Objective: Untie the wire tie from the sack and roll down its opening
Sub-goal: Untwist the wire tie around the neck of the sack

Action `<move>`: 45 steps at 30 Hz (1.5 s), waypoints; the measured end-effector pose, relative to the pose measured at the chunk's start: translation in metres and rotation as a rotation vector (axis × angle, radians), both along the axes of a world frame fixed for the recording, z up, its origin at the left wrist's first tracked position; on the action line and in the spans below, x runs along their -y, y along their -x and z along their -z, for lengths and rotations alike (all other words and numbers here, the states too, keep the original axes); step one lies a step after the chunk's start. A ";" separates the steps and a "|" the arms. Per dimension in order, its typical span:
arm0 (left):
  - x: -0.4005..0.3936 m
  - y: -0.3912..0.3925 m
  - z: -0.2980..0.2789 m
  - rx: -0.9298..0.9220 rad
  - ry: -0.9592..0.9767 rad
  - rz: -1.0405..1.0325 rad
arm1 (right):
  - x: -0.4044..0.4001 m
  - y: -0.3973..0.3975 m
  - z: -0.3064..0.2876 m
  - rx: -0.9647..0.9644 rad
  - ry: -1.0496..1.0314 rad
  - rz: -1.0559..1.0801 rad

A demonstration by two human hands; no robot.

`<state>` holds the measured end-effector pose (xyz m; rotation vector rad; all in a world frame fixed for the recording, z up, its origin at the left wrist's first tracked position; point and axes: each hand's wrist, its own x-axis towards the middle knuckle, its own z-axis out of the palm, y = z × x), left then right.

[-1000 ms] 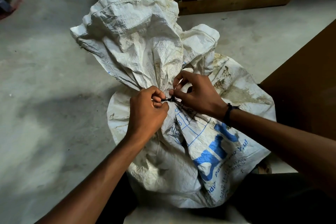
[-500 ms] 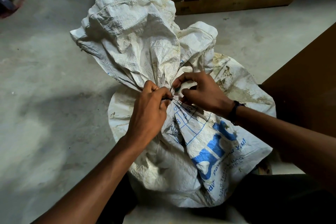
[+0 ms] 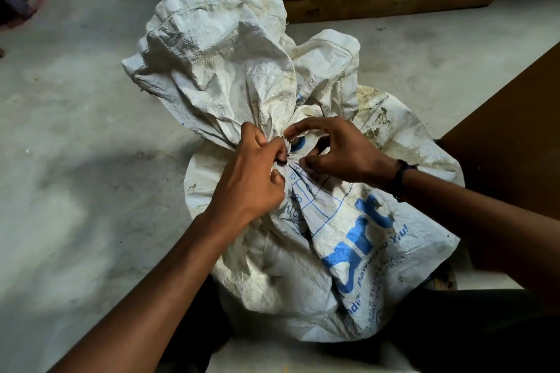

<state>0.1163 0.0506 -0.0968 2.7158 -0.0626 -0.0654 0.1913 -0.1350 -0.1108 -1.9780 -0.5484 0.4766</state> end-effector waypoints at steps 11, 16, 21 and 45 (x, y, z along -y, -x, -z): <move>-0.005 -0.007 0.006 -0.010 0.335 -0.223 | 0.000 -0.002 -0.002 -0.023 -0.010 -0.001; -0.009 -0.009 0.003 0.044 0.464 -0.367 | 0.003 -0.002 0.000 -0.035 0.025 0.024; -0.009 -0.008 0.003 -0.045 0.521 -0.362 | 0.004 -0.004 -0.001 -0.035 0.043 0.038; 0.009 0.006 0.010 0.012 0.074 -0.224 | 0.000 0.002 -0.004 -0.075 0.004 -0.009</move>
